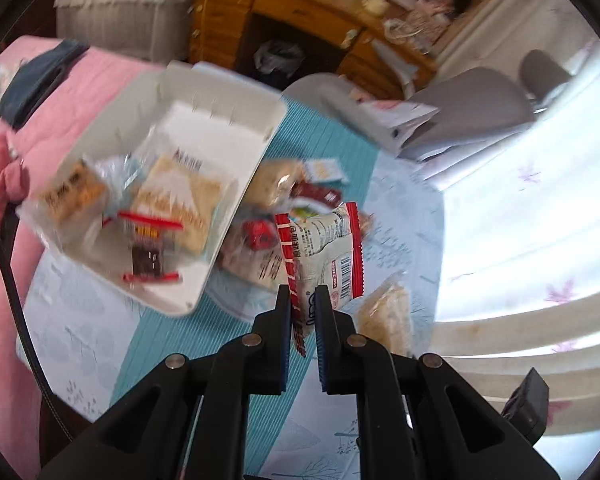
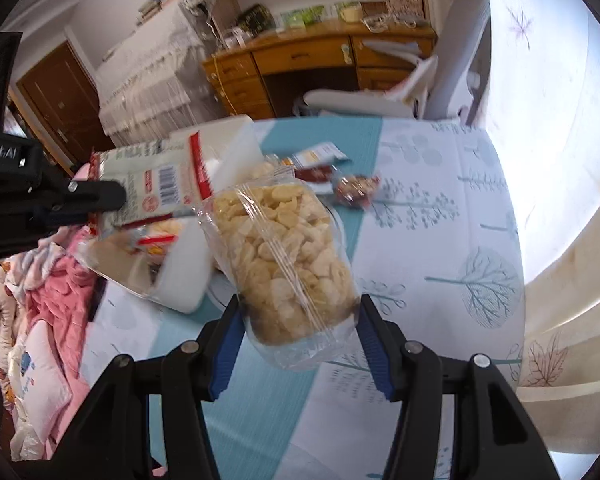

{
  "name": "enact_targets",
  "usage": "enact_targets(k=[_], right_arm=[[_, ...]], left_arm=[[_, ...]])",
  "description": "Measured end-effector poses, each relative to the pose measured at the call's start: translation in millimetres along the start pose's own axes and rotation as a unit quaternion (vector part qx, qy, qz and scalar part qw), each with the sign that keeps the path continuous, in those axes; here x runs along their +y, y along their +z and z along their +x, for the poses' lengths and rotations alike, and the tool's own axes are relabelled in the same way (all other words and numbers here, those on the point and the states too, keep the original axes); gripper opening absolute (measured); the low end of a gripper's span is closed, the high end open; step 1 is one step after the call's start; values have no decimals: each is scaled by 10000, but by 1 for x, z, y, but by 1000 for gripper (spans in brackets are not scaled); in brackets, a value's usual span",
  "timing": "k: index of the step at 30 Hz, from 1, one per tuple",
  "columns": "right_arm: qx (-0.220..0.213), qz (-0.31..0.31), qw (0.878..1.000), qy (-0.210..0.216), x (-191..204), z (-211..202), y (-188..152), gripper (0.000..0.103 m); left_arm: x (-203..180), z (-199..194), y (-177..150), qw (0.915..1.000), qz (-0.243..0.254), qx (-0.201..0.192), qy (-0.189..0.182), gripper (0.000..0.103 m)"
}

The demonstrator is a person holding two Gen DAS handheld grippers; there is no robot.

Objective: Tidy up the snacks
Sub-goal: 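Carry both held cracker bags over the white tray, then lower both cracker bags into the white tray and open both grippers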

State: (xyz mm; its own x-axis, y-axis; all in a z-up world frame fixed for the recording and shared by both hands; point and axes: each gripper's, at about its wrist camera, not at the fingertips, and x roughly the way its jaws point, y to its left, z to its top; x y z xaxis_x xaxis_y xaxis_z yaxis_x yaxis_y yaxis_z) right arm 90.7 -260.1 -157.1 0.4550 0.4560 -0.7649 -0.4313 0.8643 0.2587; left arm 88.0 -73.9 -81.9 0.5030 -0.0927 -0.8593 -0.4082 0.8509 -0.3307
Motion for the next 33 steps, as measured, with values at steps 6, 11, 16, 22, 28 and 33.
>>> enact_targets(k=[6, 11, 16, 22, 28, 33], right_arm=[[-201, -73, 9997, 131, 25, -12, 6, 55], [-313, 58, 9993, 190, 47, -15, 7, 55], [-431, 243, 9983, 301, 74, -13, 11, 55], [-539, 545, 9961, 442, 110, -3, 17, 55], [-615, 842, 9929, 579, 140, 15, 25, 56], [-688, 1096, 9895, 645, 160, 35, 29, 56]], left_arm=[[16, -34, 14, 9990, 274, -301, -180, 9], [38, -57, 27, 9977, 449, -460, -227, 9], [63, -73, 43, 9957, 721, -552, -195, 9], [90, -77, 66, 9920, 1111, -586, -145, 9], [120, -73, 95, 9890, 1348, -561, -214, 9], [139, -61, 113, 9873, 1501, -458, -240, 9]])
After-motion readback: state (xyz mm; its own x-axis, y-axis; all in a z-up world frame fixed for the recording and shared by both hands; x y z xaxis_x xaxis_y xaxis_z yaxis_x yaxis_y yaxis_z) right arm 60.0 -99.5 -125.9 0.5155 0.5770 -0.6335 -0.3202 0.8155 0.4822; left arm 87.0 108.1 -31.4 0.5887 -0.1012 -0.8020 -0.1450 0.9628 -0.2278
